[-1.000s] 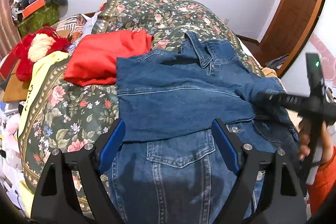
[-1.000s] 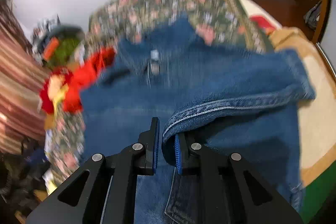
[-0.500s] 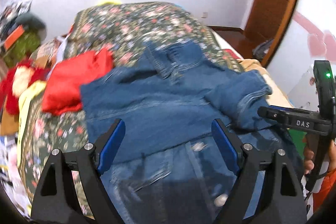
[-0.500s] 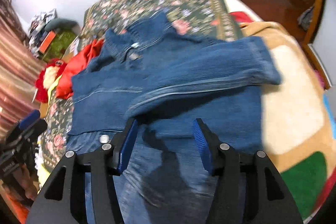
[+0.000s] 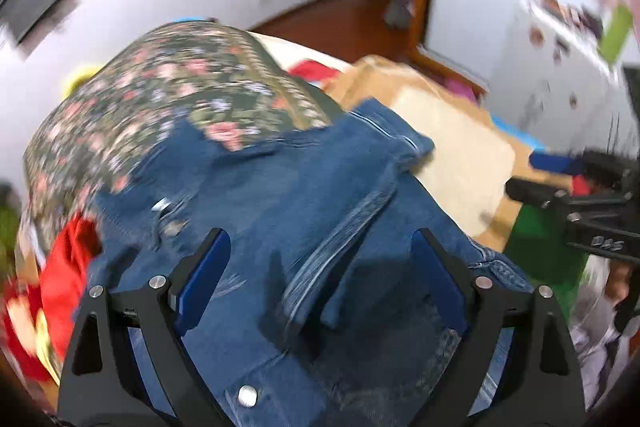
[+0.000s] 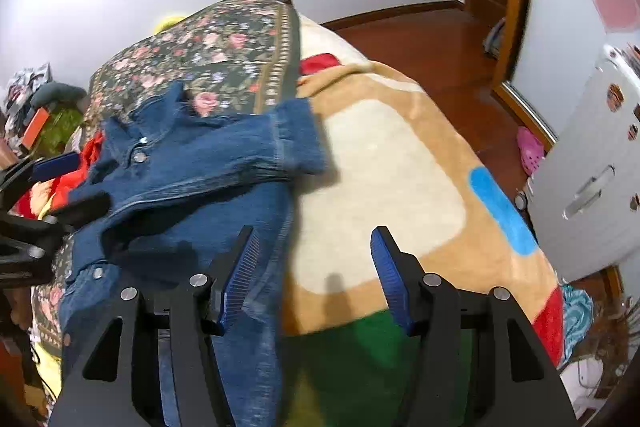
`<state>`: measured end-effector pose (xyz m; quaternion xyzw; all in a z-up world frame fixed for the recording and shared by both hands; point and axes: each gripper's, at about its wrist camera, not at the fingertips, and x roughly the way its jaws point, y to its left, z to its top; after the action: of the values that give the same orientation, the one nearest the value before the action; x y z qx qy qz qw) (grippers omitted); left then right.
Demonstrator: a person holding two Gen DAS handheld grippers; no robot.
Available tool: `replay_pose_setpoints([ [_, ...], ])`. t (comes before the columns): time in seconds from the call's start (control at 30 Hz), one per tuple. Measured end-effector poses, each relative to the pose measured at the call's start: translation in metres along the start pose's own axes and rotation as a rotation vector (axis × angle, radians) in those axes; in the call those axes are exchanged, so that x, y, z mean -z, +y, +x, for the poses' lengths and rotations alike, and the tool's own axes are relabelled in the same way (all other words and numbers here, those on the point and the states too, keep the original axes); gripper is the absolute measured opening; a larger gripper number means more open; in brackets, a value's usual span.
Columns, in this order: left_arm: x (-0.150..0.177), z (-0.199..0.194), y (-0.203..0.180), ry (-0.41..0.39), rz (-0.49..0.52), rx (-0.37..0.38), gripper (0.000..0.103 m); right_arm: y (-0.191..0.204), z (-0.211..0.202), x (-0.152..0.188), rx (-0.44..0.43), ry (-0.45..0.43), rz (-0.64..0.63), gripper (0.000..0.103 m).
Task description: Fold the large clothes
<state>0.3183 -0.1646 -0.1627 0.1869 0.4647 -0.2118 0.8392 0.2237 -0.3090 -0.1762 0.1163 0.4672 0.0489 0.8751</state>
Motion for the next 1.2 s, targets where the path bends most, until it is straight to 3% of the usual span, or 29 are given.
replay_pose_setpoints([
  [0.17, -0.018, 0.051, -0.019, 0.103, 0.079, 0.05, 0.092, -0.016, 0.009, 0.003, 0.011, 0.026, 0.019, 0.055],
  [0.27, -0.024, 0.073, -0.024, 0.117, 0.108, 0.031, 0.081, -0.021, 0.016, 0.003, 0.019, 0.047, 0.012, 0.055],
  [0.47, -0.032, 0.104, -0.018, 0.131, 0.029, 0.059, 0.054, -0.026, 0.022, 0.001, 0.01, 0.066, 0.001, 0.055],
  [0.63, -0.034, 0.089, 0.004, 0.069, -0.065, 0.088, 0.012, -0.02, 0.023, -0.002, -0.004, 0.064, -0.011, 0.055],
  [0.8, -0.033, 0.051, 0.043, -0.016, -0.178, 0.092, 0.007, -0.005, 0.022, -0.008, -0.034, 0.058, -0.023, 0.055],
  [0.93, -0.012, 0.002, 0.088, -0.123, -0.272, 0.052, 0.007, 0.015, 0.021, -0.012, -0.055, 0.05, -0.066, 0.055],
  [1.07, 0.037, -0.039, 0.137, -0.18, -0.383, -0.014, 0.007, 0.035, 0.023, -0.011, -0.07, 0.059, -0.112, 0.055],
  [1.2, 0.098, -0.046, 0.17, -0.147, -0.495, -0.04, 0.009, 0.051, 0.039, -0.002, -0.072, 0.112, -0.15, 0.057],
])
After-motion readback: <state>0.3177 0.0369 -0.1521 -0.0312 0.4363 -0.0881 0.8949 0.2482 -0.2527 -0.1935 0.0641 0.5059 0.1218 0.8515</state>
